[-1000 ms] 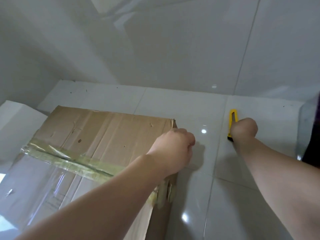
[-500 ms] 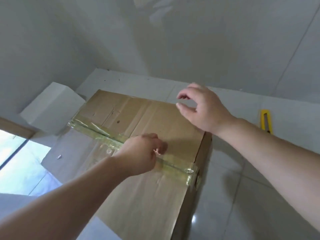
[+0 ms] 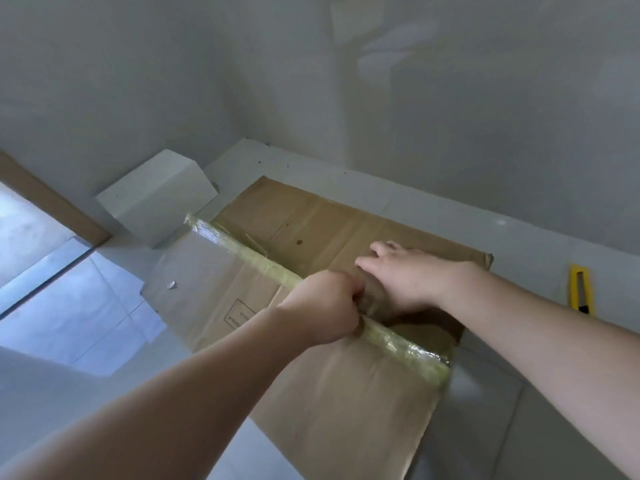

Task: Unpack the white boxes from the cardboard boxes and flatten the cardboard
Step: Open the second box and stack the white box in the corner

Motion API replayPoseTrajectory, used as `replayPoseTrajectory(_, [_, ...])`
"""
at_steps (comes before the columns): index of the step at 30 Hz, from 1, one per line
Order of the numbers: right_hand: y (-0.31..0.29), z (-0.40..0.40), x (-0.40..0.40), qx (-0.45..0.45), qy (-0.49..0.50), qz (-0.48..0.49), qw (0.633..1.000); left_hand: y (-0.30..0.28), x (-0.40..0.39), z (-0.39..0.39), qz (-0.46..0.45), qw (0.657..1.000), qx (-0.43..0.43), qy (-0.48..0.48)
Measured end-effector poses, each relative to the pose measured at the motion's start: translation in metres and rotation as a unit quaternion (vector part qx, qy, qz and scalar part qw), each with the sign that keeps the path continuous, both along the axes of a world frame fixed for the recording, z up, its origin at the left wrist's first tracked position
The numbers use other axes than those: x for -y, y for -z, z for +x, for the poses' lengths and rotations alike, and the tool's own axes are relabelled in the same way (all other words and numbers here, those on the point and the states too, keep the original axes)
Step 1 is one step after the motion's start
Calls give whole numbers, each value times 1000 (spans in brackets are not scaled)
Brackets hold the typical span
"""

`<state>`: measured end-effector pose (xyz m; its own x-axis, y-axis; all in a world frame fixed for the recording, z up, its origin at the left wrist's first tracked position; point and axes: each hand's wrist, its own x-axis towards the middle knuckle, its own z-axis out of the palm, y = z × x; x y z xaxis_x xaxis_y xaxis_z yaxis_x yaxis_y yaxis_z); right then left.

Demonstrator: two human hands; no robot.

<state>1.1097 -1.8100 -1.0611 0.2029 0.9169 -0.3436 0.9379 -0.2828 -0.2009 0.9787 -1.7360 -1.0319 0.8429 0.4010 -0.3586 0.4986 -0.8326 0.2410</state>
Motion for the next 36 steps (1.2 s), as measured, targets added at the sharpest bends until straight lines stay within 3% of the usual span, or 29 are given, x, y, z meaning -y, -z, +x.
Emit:
replayPoseTrajectory(5, [-7,-24,-8,28,-71,7,997,-50,2,-16,8,997,23,-69])
replayPoseTrajectory(8, [-32,-36,-16,56,-99,38,993,-77,-2,-35,79,990,-78,-85])
replayPoseTrajectory(12, [-71,-26,-28,191,-100,165,962,-90,-6,-73,103,964,-237,-65])
replayPoseTrajectory(15, [-78,1,-33,255,-77,253,930,-84,-7,-108,126,954,-267,-42])
replayPoseTrajectory(17, [-74,21,-31,286,-51,242,926,-69,-8,-134,124,947,-291,-62])
replayPoseTrajectory(21, [-59,47,-30,327,23,134,935,-31,-19,-173,81,927,-323,-174])
replayPoseTrajectory(24, [-41,58,-36,274,64,74,957,-5,-22,-181,25,921,-274,-275])
replayPoseTrajectory(26, [-25,64,-37,235,86,49,967,14,-24,-176,14,914,-177,-366])
replayPoseTrajectory(28, [-9,69,-37,207,103,35,972,31,-27,-168,-15,879,-138,-456])
replayPoseTrajectory(31, [9,70,-43,166,123,24,978,52,-29,-158,-59,845,-120,-518])
replayPoseTrajectory(36, [37,69,-54,89,169,3,982,83,-44,-162,-158,781,30,-604])
